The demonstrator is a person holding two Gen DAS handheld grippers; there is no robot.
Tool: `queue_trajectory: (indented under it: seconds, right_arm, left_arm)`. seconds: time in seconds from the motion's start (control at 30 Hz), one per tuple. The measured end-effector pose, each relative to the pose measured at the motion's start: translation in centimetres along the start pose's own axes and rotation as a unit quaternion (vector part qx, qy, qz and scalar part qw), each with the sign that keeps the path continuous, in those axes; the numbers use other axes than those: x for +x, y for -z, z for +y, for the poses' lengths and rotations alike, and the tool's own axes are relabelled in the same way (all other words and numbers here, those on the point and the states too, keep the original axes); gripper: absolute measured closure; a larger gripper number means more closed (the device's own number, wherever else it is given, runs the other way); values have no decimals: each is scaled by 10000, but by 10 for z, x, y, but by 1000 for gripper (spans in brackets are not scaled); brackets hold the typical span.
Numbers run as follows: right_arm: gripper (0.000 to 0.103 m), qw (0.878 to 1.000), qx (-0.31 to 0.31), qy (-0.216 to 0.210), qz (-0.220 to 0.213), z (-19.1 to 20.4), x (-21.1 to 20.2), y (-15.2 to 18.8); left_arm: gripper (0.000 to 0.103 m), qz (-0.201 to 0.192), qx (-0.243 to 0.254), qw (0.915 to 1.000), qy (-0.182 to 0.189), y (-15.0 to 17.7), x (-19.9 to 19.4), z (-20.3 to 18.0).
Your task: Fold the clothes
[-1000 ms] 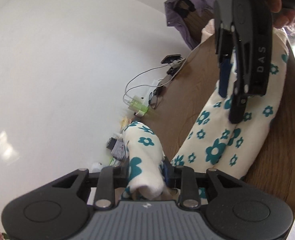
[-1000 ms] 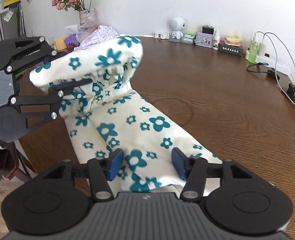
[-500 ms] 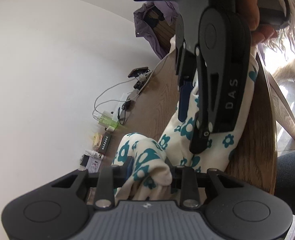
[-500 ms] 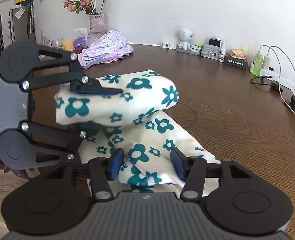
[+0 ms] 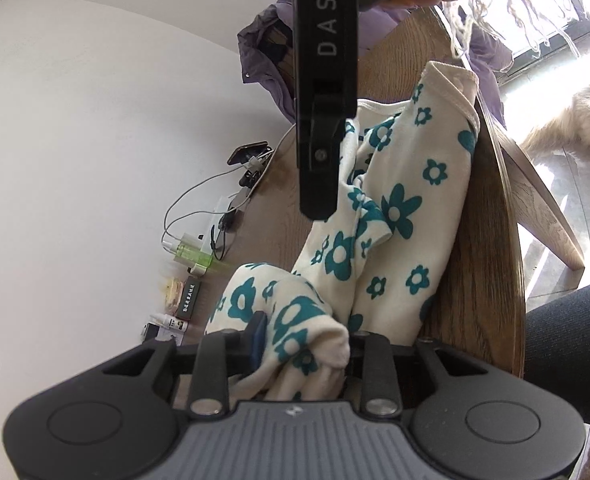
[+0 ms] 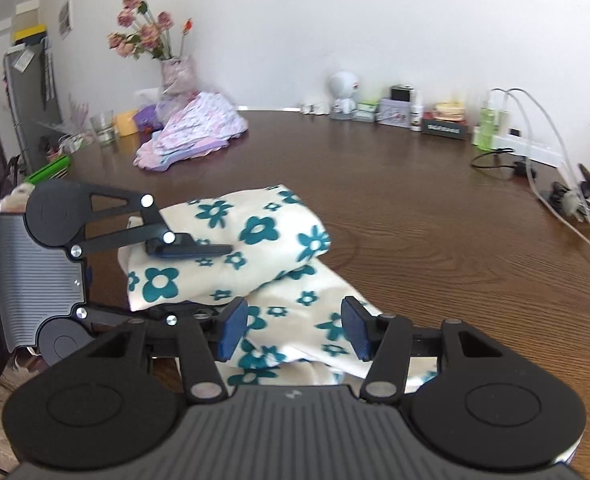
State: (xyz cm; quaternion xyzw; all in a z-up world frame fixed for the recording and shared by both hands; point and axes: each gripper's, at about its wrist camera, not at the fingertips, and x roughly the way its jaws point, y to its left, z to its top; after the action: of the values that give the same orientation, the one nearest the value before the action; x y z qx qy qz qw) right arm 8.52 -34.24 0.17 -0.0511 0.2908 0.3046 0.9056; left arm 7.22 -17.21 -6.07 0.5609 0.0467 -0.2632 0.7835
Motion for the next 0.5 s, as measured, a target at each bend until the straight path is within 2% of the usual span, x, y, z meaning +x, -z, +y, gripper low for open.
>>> queue_trajectory:
  seconds: [0.1,0.17,0.23,0.27,0.37,0.5]
  right_arm:
    - [50,9999,14,112,95,-3,-1,4]
    - [54,9997,11,120,215,-3,6,9]
    - [66,9992,-31,96,374,-1,16,14]
    - [66,9993,-29,97,372,-1,18,16]
    - [66,9993,-16,106,357,-1,20,18]
    - [66,9993,32,108,348,1,17,15]
  left_arm:
    - [75,-88,19,9999,-114,1,-3,-2]
    - [76,-161,83,9996,-228,1,-5,-3]
    - [76,-220,222,9991,-276,0,-9,-6]
    - [76,-244,279,9989,-274,0,-9,-8]
    - [77,-227,402,9989,-87,2,-9,-13]
    - [76,-214,190,9995,94,3,-6,-7]
